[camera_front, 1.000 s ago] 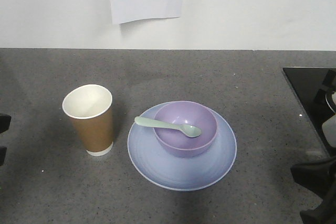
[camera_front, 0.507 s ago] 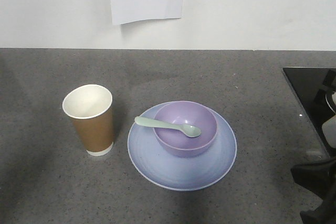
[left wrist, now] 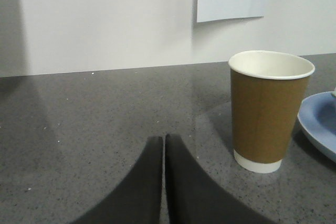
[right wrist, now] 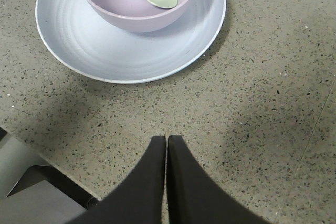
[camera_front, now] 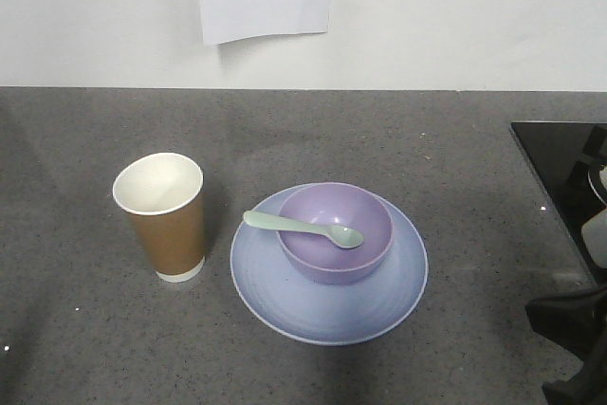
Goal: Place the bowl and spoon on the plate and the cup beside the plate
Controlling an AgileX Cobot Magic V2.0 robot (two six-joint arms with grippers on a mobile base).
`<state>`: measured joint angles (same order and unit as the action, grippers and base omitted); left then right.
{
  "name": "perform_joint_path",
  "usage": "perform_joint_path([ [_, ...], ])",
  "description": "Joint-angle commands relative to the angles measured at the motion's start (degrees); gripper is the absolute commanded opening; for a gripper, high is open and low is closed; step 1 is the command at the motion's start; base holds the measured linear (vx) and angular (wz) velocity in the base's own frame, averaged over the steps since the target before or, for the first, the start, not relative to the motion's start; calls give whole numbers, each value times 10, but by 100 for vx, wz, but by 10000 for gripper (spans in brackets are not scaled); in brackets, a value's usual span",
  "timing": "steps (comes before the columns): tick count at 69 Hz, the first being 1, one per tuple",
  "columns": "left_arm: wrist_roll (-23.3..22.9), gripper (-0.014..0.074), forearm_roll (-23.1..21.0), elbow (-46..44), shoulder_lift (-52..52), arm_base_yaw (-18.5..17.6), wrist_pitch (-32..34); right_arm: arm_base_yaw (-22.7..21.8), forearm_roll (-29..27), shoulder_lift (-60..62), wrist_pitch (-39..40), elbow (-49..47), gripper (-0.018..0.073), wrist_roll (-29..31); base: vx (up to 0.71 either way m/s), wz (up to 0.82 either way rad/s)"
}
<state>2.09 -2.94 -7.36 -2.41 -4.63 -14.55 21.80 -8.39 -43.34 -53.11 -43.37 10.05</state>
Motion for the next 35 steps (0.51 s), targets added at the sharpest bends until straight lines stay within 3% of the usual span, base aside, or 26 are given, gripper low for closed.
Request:
perform_joint_path([
  [1,-7,-8,-1,13,16,0,92,1,-1,1,28,-14,-8,7,0,0],
  [13,-14,-8,0,78,35,0,196,1,-1,1,27,-14,-8,7,0,0],
  [23,-56,-8,45,76,35,0,171,1,-1,1,27,-14,-8,7,0,0],
  [35,-56,-8,29,76,35,0,146,1,0,1,27,-14,-8,7,0,0],
])
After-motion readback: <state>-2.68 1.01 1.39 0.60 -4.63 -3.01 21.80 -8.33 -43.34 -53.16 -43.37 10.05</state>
